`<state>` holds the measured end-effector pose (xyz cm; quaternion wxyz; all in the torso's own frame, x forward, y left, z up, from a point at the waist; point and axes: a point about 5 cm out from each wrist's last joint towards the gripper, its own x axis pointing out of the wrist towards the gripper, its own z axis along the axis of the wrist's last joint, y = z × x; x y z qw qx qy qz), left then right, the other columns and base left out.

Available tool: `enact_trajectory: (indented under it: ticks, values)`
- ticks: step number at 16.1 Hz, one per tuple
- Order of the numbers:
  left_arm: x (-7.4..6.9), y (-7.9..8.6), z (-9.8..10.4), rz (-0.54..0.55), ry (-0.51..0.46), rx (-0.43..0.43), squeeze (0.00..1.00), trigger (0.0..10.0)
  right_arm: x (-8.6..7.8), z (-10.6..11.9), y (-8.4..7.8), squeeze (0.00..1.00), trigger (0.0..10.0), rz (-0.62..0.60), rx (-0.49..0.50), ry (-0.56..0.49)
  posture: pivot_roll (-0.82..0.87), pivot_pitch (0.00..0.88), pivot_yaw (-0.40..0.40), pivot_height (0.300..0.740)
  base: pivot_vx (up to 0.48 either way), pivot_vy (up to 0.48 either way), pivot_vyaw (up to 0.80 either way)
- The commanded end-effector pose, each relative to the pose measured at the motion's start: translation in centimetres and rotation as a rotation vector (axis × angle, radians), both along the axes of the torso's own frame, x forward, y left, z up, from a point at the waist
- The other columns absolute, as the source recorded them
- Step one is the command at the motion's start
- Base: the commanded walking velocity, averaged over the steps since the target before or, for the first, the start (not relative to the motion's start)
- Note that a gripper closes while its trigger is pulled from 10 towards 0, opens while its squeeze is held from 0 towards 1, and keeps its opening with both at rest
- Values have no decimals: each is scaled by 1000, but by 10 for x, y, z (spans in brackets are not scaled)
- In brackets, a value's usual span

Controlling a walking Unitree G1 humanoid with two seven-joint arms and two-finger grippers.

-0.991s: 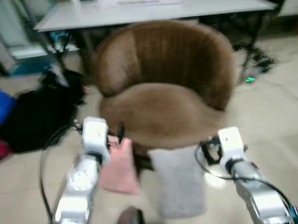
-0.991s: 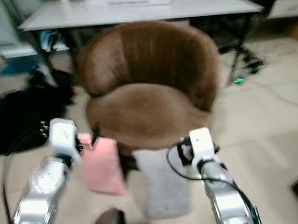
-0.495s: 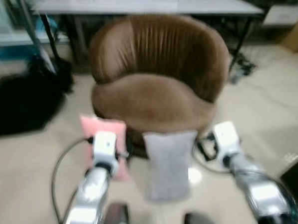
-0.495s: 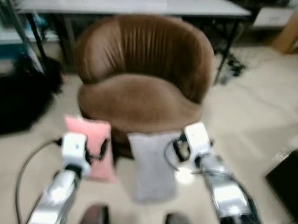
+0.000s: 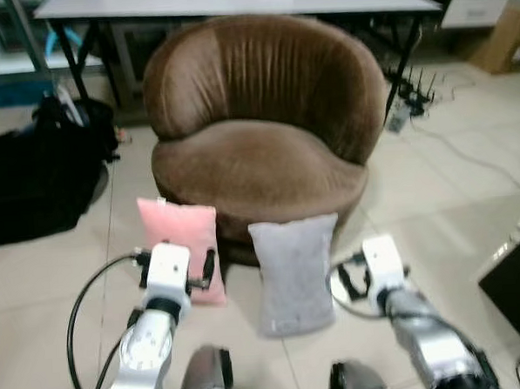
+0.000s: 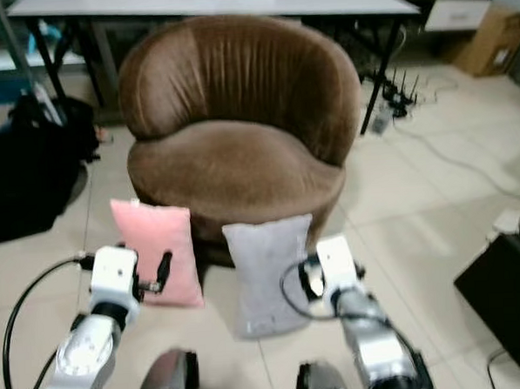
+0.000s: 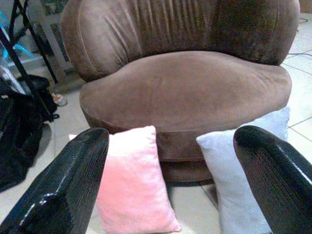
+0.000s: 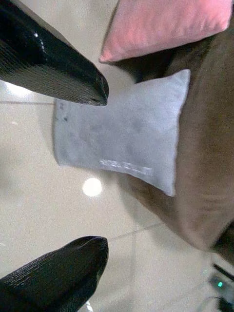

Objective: Move the pillow to the sofa from floor

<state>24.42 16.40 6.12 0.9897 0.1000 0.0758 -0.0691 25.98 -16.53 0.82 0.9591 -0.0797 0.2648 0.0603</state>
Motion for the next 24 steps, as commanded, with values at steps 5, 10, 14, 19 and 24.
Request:
enact_trajectory:
  ticks: [5,10,14,19,24]
  values:
    - [9,13,-5,16,-12,-76,0,10000,-7,-10,-18,0,10000,-233,36,-9,26,0,61,653,0,0,-160]
    - [9,9,-11,-2,0,-75,0,10000,-5,-8,-19,0,10000,-190,0,-32,24,0,46,653,0,0,0]
    - [6,9,-13,-3,1,-72,0,10000,-6,-6,-15,0,10000,-139,-2,-40,32,0,30,653,189,0,0]
    - [7,6,-13,-18,-2,-71,0,10000,-3,-6,-17,0,10000,-145,8,-37,30,0,29,653,317,0,-104]
    - [9,5,-13,-28,0,-66,0,10000,-2,-5,-18,0,10000,-143,1,-43,22,0,33,653,343,0,-241]
